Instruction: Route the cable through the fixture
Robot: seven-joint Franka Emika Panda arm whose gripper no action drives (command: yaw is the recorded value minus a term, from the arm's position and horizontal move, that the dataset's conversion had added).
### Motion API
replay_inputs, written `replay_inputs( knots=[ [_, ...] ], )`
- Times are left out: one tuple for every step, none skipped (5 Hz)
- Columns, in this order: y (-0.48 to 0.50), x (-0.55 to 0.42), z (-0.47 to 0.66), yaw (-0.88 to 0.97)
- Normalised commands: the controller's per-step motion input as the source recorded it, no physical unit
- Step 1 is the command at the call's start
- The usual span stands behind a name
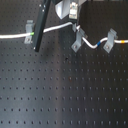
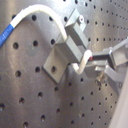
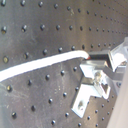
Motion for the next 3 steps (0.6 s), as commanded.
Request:
replay_inputs(
  knots=[
    [-0.197,-0.44,0.01,0.03],
    [0.002,-0.001,0.0,0.04],
    [-0.018,-0.024,-0.13,0.0]
  ],
)
